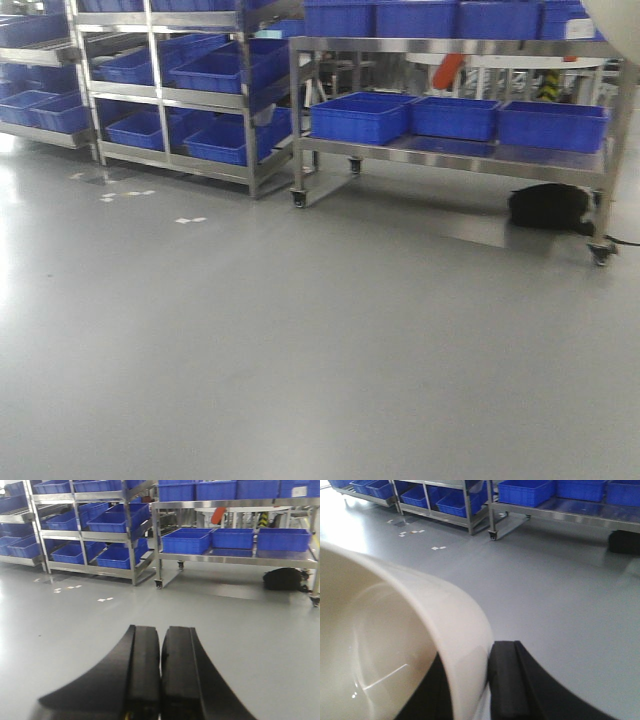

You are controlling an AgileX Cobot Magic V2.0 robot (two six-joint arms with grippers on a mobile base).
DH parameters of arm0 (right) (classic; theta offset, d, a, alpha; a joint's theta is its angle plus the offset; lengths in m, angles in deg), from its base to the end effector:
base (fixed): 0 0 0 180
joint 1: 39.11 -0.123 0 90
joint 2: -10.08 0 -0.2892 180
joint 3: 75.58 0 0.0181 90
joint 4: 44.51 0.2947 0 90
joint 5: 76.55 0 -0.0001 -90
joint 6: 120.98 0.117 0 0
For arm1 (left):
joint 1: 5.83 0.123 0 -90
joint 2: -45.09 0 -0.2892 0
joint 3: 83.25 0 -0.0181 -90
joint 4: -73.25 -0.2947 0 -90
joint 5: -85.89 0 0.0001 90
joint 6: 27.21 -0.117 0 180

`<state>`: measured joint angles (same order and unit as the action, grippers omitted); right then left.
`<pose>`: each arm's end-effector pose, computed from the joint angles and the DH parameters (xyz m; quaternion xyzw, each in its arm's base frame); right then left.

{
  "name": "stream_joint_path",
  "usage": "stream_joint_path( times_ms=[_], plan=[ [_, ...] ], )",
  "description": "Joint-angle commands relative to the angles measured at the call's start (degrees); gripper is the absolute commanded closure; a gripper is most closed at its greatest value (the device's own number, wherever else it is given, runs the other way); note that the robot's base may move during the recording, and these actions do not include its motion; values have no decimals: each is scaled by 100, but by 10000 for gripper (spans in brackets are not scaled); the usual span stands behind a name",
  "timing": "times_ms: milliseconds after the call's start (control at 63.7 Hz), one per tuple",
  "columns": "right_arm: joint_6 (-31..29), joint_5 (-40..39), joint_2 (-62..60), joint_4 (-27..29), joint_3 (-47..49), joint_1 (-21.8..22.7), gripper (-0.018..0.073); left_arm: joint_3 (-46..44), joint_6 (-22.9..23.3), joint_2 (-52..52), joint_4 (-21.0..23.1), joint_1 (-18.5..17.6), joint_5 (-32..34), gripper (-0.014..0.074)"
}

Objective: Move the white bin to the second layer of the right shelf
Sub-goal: 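Drive the base across the floor toward the window shelves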

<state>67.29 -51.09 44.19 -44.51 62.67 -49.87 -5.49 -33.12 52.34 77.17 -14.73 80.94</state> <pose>0.1539 0.0292 0.3517 -0.0168 0.7732 0.1048 0.6252 0.1205 -0.0196 0.2032 0.0692 0.7034 -0.0446 0.7060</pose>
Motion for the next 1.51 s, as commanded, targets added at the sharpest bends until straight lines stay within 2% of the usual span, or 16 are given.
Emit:
stream_joint_path(
  times_ms=[0, 1491],
  plan=[
    [-22, -572, 20, 0, 172, 33, 504, 211, 20, -80, 31, -31, 495, 512],
    [-22, -571, 20, 0, 172, 33, 504, 211, 20, -80, 31, -31, 495, 512]
  ],
)
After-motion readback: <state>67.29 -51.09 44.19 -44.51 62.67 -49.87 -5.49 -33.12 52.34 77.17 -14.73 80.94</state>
